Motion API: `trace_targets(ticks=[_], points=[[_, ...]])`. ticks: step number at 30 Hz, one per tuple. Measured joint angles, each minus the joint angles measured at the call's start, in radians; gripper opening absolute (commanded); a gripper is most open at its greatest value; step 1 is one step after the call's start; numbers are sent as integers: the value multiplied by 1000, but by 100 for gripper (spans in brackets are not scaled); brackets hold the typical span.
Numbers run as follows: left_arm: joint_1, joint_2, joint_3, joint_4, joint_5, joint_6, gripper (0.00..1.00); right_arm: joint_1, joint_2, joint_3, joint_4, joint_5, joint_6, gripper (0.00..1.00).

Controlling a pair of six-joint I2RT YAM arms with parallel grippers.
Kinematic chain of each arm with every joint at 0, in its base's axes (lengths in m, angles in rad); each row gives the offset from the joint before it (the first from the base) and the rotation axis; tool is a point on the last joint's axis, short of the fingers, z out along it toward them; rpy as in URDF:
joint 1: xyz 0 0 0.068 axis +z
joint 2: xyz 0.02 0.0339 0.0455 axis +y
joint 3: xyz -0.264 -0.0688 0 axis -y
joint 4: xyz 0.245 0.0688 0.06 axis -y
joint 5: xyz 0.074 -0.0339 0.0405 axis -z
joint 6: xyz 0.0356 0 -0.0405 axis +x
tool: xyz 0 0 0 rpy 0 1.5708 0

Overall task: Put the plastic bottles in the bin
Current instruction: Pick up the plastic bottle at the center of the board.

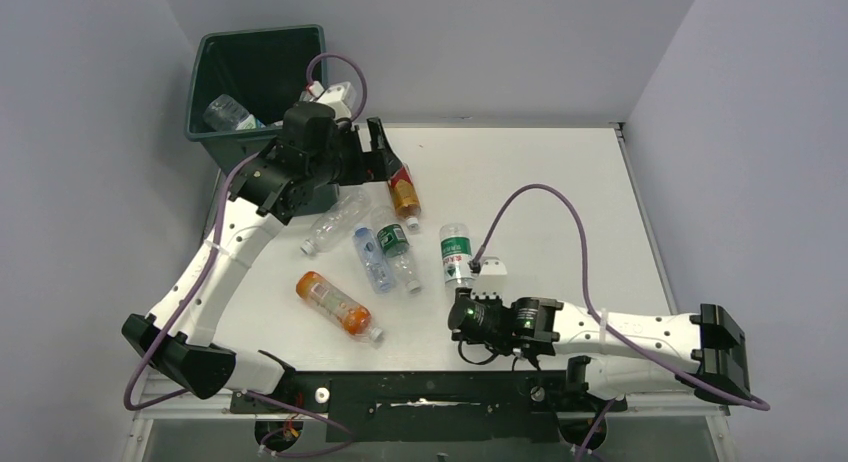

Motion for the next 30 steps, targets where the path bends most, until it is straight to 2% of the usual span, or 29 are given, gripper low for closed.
trace_targets(ticks=[7, 17, 30], points=[[-16, 1, -14, 17, 30, -21, 86, 0, -94, -1, -3, 25, -16, 23], [-54, 3, -85, 62, 64, -61, 86, 0, -196, -15, 90, 31, -105, 23], [-146, 5, -179, 114, 77, -110, 86, -57, -194, 12, 144, 27, -200, 22]])
